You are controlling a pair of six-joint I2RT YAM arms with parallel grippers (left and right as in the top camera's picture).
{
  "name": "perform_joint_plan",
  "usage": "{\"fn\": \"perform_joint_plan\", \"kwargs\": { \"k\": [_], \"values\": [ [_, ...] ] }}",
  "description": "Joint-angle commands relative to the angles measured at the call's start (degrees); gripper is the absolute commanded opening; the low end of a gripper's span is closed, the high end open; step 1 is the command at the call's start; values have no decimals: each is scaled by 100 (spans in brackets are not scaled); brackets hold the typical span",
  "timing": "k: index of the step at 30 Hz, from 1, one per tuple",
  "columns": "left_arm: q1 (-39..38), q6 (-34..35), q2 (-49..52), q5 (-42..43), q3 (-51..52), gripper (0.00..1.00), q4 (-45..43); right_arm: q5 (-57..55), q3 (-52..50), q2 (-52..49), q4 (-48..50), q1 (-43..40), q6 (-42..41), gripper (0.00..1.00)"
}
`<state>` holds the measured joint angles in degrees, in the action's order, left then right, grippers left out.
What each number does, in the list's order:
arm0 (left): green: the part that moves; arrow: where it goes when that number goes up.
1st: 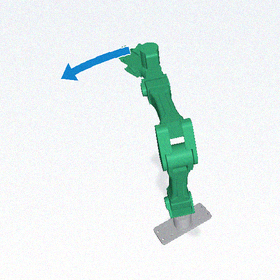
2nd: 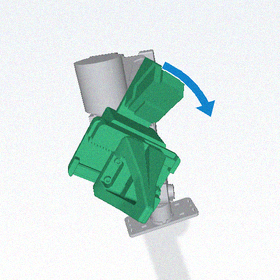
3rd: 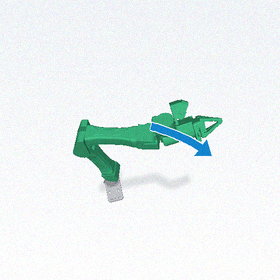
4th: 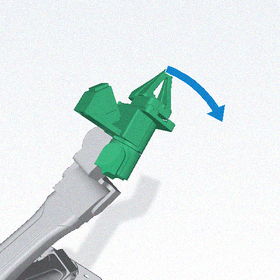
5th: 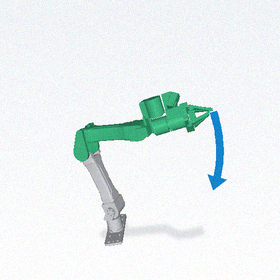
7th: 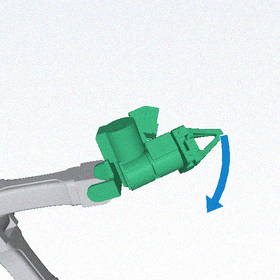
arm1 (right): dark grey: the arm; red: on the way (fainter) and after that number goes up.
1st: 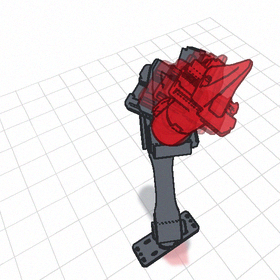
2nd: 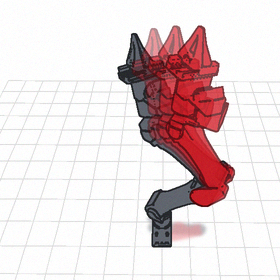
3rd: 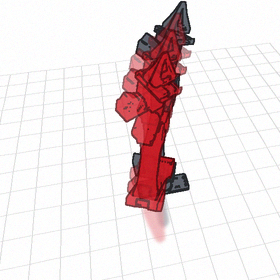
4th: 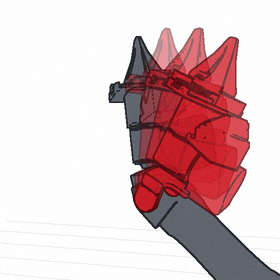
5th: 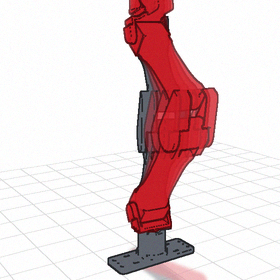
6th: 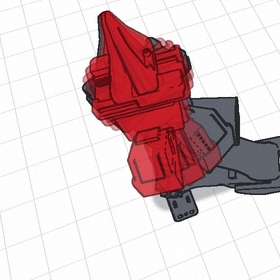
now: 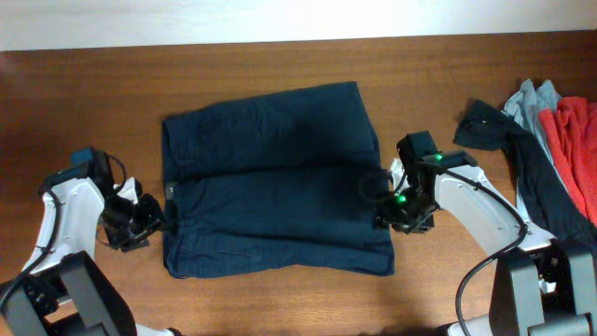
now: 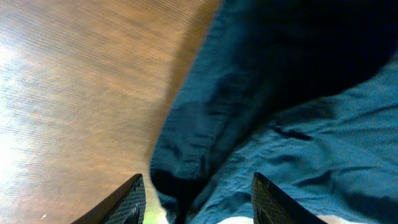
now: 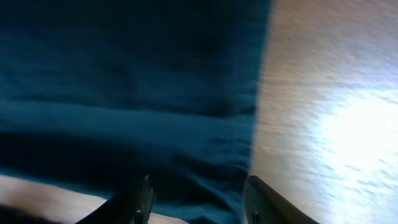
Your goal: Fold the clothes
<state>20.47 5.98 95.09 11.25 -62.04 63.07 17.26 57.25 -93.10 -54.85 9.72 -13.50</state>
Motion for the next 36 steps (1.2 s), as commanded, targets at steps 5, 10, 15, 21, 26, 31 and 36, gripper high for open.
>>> {"fn": "perform_joint_plan", "kwargs": {
  "k": [5,10,15,21,26,31,36],
  "values": [
    [-424,-302,70,240,739,59,-332,-59,-72,70,-719,-35,-46,91],
    [-424,-304,70,367,1342,33,-955,-92,-560,70,-334,-35,-48,87],
    [-417,-398,55,431,1290,0,-437,-105,-629,72,-249,-37,-44,41],
    [-417,-348,37,1193,855,0,925,-149,-632,70,-236,-37,-46,6],
    [-417,-254,35,1193,850,1,1176,-461,-632,72,-282,-37,-48,7],
    [-413,-258,35,1196,839,29,1193,-855,-632,70,-293,-50,-50,74],
    [-413,-396,-31,1189,323,29,1191,-890,-474,72,114,-387,-195,80]
  ]
}}
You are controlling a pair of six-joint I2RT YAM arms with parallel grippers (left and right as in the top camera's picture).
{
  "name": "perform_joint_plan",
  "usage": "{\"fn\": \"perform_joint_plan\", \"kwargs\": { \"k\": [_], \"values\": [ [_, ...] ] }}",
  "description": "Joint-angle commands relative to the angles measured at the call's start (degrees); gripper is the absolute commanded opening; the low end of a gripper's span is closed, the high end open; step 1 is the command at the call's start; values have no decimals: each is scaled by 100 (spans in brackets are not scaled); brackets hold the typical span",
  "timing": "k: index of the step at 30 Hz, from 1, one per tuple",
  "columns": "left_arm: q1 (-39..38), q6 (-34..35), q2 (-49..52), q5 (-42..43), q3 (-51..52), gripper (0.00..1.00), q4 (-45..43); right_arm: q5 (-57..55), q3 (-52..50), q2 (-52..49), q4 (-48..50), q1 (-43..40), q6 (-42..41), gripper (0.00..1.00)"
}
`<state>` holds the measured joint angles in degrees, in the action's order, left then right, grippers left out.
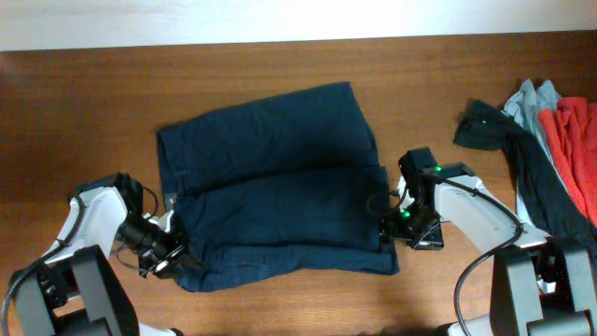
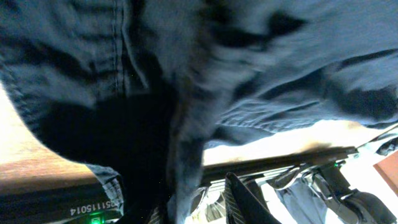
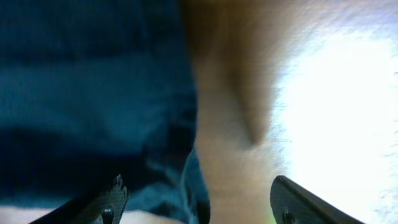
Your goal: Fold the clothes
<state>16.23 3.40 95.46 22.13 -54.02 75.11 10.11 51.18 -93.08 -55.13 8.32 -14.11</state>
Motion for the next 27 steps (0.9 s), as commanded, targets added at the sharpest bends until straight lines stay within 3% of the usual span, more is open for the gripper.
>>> {"fn": "perform_joint_plan", "kwargs": {
  "k": [1,6,8,10,12,17,22,27],
  "values": [
    [11,-138,-111,101,-693,29,-24,-129,245,70,190,-337,-131,80],
    [9,-136,-256,-647,-2111,30,-166,1145,1182,70,485,-621,761,77],
    [4,-136,-256,-835,-2378,30,-577,1364,1480,68,809,-581,763,66],
    [-2,-136,-223,-798,-2382,29,-1421,1390,1550,68,1447,-511,516,42],
    [-70,-133,-9,-710,-2380,25,-2380,1366,1547,-79,2328,-389,129,28],
    [-407,-133,960,-389,-2382,17,-3523,1370,1550,-992,4065,-122,-531,25],
    [-813,-133,2013,-391,-2382,16,-4264,1392,1550,-2227,5523,39,-841,26],
    [-1010,-127,2474,-389,-2382,16,-4750,1198,1554,-2935,5814,31,-892,24]
  ]
}}
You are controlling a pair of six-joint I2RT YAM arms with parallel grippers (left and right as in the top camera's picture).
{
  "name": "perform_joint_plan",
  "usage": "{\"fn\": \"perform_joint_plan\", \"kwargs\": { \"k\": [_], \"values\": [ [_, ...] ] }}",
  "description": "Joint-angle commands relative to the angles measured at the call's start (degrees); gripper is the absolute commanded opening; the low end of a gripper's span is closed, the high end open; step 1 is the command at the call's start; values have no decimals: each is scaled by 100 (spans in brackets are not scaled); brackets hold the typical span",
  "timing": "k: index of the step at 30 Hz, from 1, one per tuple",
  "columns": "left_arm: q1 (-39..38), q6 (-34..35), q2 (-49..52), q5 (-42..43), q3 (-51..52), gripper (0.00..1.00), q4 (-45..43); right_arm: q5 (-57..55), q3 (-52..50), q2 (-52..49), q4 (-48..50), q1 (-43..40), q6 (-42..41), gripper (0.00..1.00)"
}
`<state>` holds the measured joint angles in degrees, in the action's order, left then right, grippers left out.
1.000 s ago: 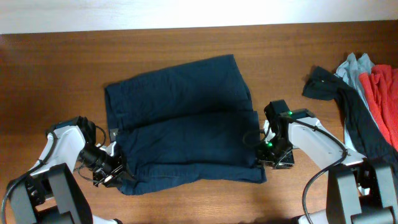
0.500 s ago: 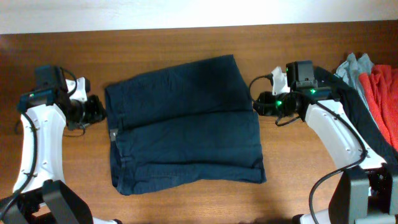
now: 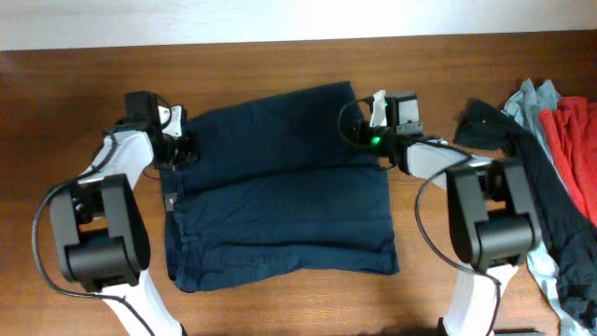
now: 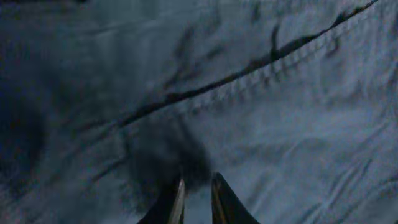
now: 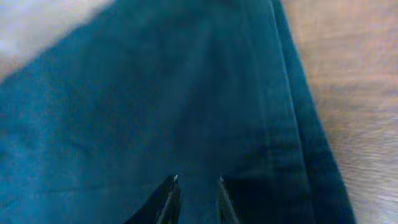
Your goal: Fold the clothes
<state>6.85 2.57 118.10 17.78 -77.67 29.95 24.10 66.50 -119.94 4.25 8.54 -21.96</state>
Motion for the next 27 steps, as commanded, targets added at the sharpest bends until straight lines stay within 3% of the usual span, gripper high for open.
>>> {"fn": "perform_joint_plan", "kwargs": {
  "k": [1,10,18,22,25,27],
  "values": [
    [-109,-46,275,46,-28,16,-343,-448,22,-282,-330,-31,-107,21],
    [-238,105,474,304,-487,15,-931,-2621,348,-280,-2361,-516,-107,13],
    [-184,105,479,46,-986,15,-977,-2750,1080,-280,-3289,-575,50,13],
    [-24,98,479,267,-1766,17,-273,-2712,1987,-223,-4618,-682,87,17],
    [20,98,479,282,-2404,35,647,-2677,2529,-129,-5442,-765,380,24],
    [52,98,476,280,-2946,54,1534,-2546,2868,22,-5897,-852,551,38]
  ]
}}
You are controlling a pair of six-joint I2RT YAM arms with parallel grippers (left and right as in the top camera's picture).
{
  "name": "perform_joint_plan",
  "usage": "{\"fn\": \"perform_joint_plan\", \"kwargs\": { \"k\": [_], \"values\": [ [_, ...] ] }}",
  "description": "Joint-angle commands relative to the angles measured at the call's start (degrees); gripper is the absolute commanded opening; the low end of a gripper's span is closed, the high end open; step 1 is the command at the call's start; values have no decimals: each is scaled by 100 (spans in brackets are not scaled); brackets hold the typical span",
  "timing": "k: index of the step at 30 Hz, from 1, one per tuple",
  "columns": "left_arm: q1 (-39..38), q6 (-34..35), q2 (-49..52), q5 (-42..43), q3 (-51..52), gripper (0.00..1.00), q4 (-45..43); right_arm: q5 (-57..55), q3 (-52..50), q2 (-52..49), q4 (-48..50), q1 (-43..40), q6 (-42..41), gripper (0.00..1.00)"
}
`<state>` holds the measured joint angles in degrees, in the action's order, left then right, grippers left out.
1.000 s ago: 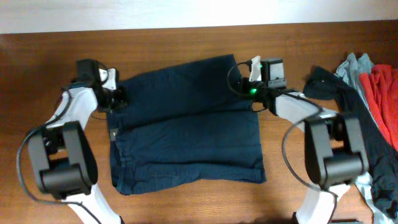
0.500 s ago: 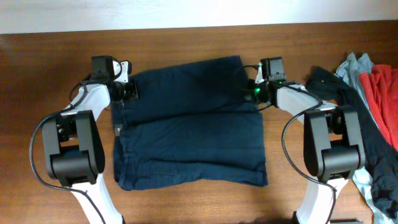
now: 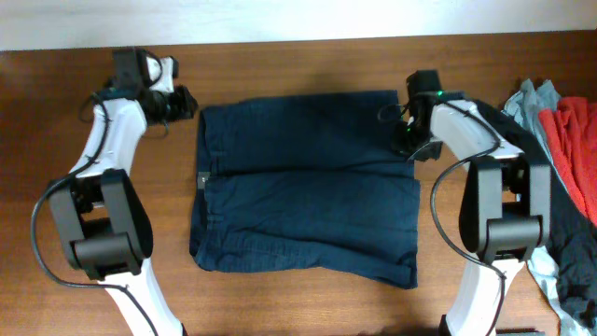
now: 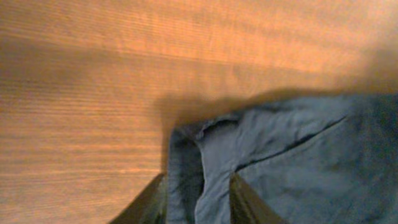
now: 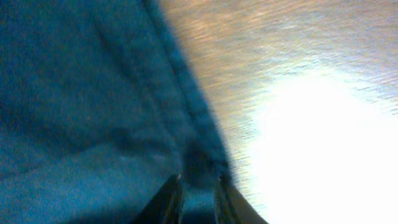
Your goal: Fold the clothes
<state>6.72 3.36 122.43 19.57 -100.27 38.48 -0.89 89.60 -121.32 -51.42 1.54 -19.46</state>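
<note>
Dark blue shorts (image 3: 308,177) lie spread flat on the wooden table (image 3: 298,56), with the waistband to the left. My left gripper (image 3: 185,103) is at their far left corner. In the left wrist view its fingers (image 4: 198,202) stand apart, with the bunched waistband corner (image 4: 214,162) between them on the table. My right gripper (image 3: 409,147) is at the right edge of the shorts. The right wrist view shows it (image 5: 198,196) shut on the hem (image 5: 186,124).
A pile of other clothes (image 3: 560,140), grey, red and black, lies at the table's right edge. A black garment (image 3: 485,126) from it reaches toward my right arm. Bare wood lies left of the shorts and along the far edge.
The shorts now lie further right with a straighter far edge. My left gripper's jaws are wider apart and sit at the far left corner. My right gripper has shifted right and nearer, still pinching fabric.
Both grippers stood open beside the shorts' near corners. Then they were at those corners, with fabric filling the left wrist view. Then both were shut on fabric at the far corners. Now the shorts lie flatter and further right, and the left jaws have parted.
</note>
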Motion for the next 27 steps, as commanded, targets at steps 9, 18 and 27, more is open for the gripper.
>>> {"fn": "perform_joint_plan", "kwargs": {
  "k": [9,18,27],
  "values": [
    [323,-39,-223,-245,-2028,4,3735,1165,780,1659,-1344,-643,730,59],
    [245,282,-1390,-1104,-1891,4,5372,1141,780,2756,-3112,-682,1071,63],
    [245,496,-2662,-1110,483,4,4415,1305,769,2850,-4304,-675,1344,63]
  ]
}}
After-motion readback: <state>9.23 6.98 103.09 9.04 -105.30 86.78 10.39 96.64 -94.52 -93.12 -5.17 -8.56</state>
